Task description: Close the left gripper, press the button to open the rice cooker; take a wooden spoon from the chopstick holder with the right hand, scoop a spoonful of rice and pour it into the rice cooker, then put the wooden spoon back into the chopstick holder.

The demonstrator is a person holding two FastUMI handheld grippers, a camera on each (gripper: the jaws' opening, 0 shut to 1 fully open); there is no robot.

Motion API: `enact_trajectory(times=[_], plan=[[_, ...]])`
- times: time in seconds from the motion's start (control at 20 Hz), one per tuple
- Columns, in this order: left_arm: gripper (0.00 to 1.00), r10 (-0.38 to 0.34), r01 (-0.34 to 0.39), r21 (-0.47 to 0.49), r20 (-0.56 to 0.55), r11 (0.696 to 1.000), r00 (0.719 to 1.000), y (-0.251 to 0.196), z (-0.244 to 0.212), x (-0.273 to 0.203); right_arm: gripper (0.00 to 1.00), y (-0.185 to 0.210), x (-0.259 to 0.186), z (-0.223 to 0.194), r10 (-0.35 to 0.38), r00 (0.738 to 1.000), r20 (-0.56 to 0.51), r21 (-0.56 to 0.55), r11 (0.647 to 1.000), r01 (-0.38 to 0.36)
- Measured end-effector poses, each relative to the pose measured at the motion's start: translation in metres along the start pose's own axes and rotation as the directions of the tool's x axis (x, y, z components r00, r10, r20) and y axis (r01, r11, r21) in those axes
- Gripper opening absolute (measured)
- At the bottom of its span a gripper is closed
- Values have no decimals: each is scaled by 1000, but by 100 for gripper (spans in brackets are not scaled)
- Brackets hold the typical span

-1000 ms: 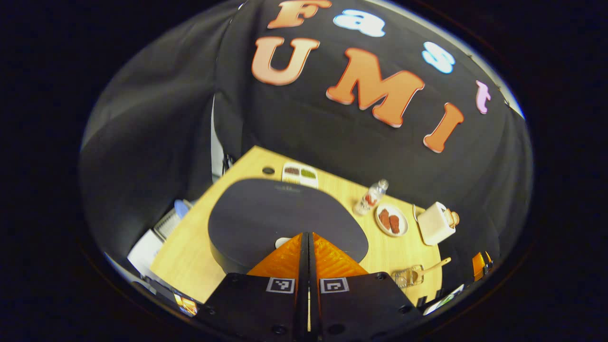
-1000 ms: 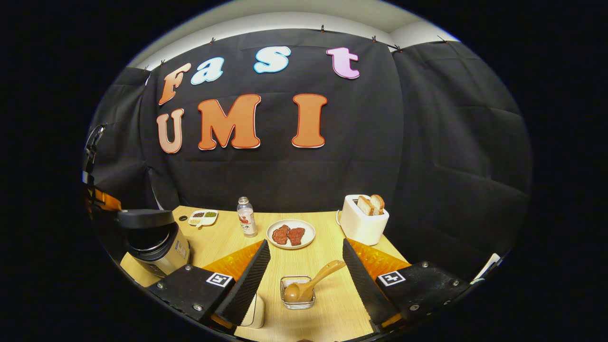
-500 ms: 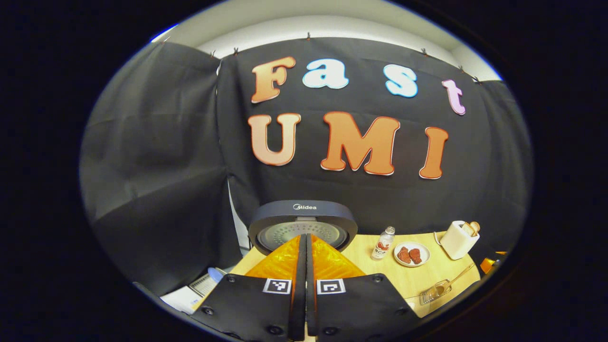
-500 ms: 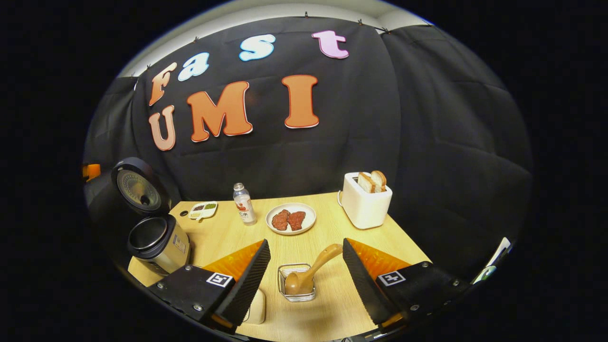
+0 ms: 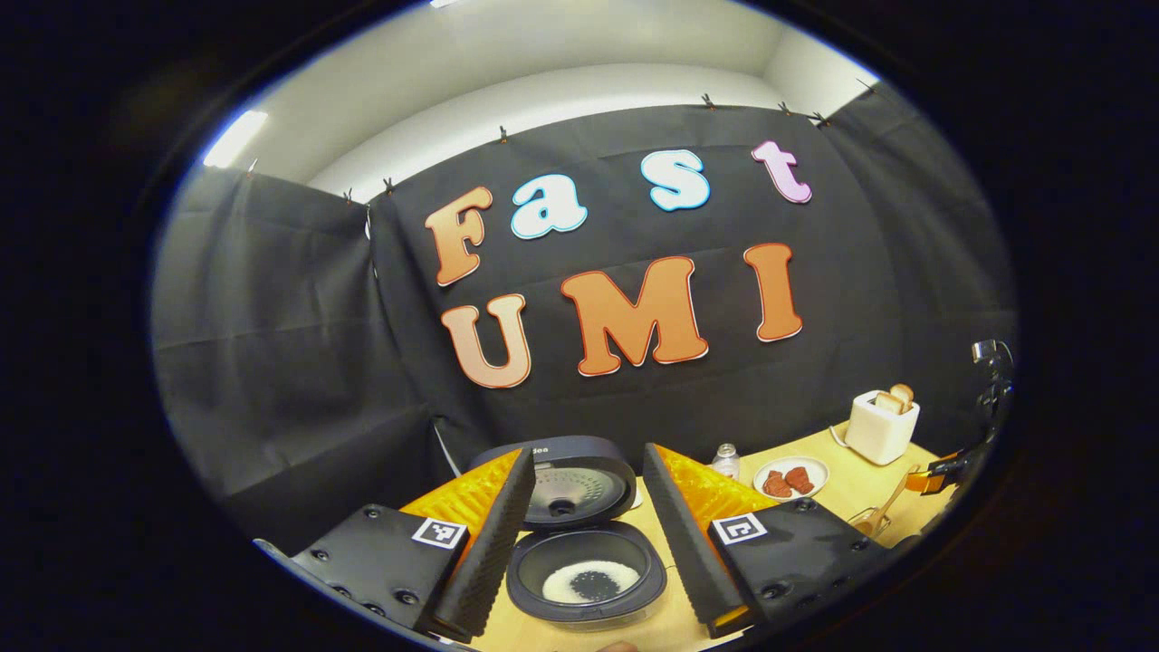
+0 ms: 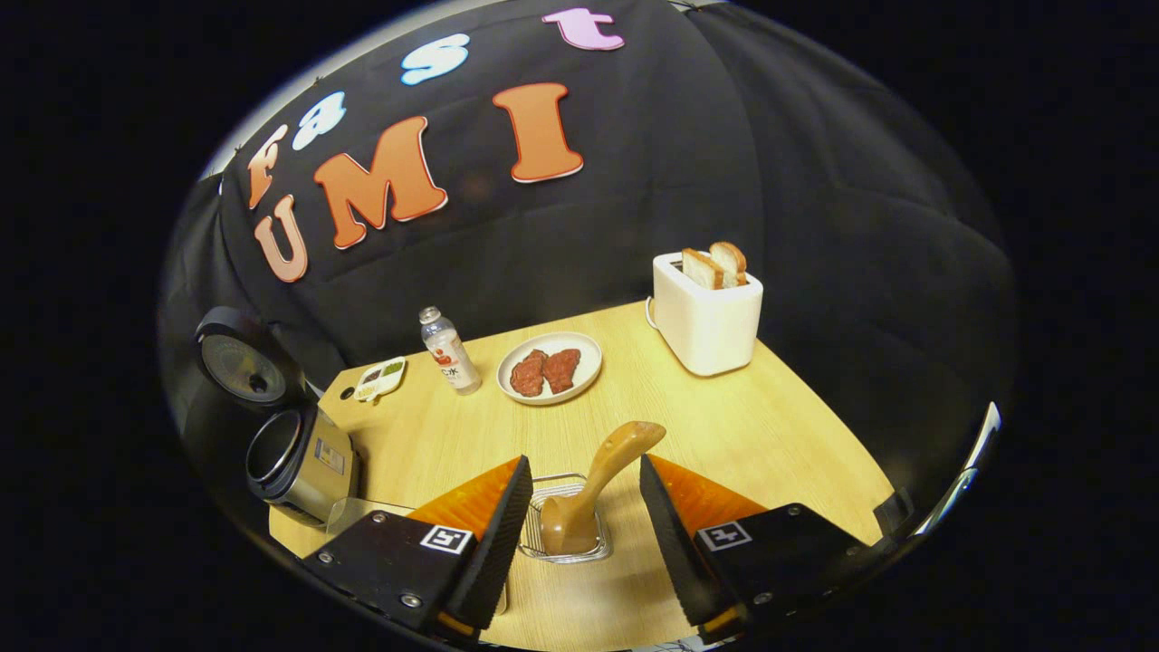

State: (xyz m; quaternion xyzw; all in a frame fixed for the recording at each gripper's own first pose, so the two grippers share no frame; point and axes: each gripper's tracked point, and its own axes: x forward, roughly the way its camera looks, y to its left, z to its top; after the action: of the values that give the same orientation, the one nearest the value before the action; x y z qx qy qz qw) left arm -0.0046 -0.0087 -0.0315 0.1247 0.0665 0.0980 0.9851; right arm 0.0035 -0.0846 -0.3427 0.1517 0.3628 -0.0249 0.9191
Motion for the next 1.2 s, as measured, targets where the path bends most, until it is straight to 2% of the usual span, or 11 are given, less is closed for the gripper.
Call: enact_trajectory(times=[0.1,0.2,0.25,0.4,0.45,0.6,0.9,0.95,1.05,1.1,1.2], plan=[[91,11,-11,2,-24,1000,1000,-7,-5,-9,69,-6,19,-12,1,999,-49,19,1000,0],[76,28,-29,-15,-58,999,998,-9,-20,-15,63,-9,32,-20,9,996,-89,29,1000,-6],[83,39,-40,-20,-75,999,996,-9,-24,-17,61,-9,37,-22,16,995,-102,38,999,-13],[84,84,-86,-10,-120,996,989,-6,-34,-27,52,-4,56,-21,66,992,-111,103,993,-55],[92,94,-96,-9,-130,995,987,-8,-37,-30,51,0,60,-21,83,990,-116,117,991,-70],[76,112,-115,-11,-158,993,981,-12,-45,-36,35,5,62,-21,113,988,-102,147,984,-97],[76,114,-121,-37,-158,992,981,-19,-45,-32,18,12,43,-26,148,985,-86,199,972,-129],[92,112,-119,-41,-158,992,981,-19,-47,-28,17,12,39,-26,147,986,-76,194,972,-130],[92,110,-119,-50,-154,992,982,-17,-49,-22,14,12,35,-27,129,990,-61,183,976,-116],[84,103,-112,-53,-149,992,983,-16,-50,-19,7,13,30,-20,125,991,-44,186,976,-115],[89,106,-114,-50,-132,992,986,-9,-53,-14,11,18,18,-4,121,993,1,183,976,-119]])
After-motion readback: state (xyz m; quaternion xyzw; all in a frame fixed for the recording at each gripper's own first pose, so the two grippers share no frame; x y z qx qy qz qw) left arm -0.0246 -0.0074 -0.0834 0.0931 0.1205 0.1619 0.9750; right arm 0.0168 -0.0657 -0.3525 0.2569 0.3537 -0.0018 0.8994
